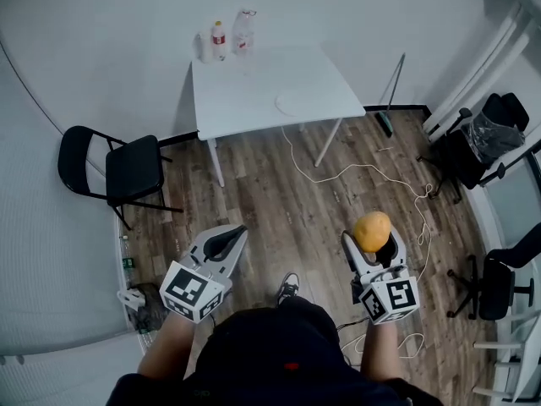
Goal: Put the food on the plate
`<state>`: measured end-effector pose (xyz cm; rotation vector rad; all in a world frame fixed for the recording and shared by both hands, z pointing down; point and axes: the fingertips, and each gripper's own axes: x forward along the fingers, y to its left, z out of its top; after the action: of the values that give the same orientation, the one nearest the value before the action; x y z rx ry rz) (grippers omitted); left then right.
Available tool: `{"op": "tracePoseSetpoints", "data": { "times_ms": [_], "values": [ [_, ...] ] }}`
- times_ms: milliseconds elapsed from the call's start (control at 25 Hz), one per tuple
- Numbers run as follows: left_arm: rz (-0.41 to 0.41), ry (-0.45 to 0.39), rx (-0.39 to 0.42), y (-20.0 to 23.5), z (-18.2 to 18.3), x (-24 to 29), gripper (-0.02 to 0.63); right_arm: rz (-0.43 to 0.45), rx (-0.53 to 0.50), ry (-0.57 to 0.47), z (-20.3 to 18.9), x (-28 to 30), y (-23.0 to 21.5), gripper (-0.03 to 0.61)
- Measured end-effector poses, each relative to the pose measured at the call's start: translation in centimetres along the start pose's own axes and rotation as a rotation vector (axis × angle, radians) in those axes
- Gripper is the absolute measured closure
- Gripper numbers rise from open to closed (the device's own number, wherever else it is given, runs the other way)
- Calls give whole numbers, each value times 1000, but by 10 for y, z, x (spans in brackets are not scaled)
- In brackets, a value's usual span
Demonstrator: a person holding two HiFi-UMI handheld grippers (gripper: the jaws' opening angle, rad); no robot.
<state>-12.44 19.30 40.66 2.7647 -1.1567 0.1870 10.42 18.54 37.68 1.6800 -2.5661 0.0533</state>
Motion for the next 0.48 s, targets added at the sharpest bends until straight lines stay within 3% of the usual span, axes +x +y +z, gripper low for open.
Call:
{"op": "tracePoseSetpoints", "data": {
  "times_ms": [480],
  "values": [
    [76,30,-17,19,34,142,591,43,24,-1,5,76,-142,207]
  ]
}}
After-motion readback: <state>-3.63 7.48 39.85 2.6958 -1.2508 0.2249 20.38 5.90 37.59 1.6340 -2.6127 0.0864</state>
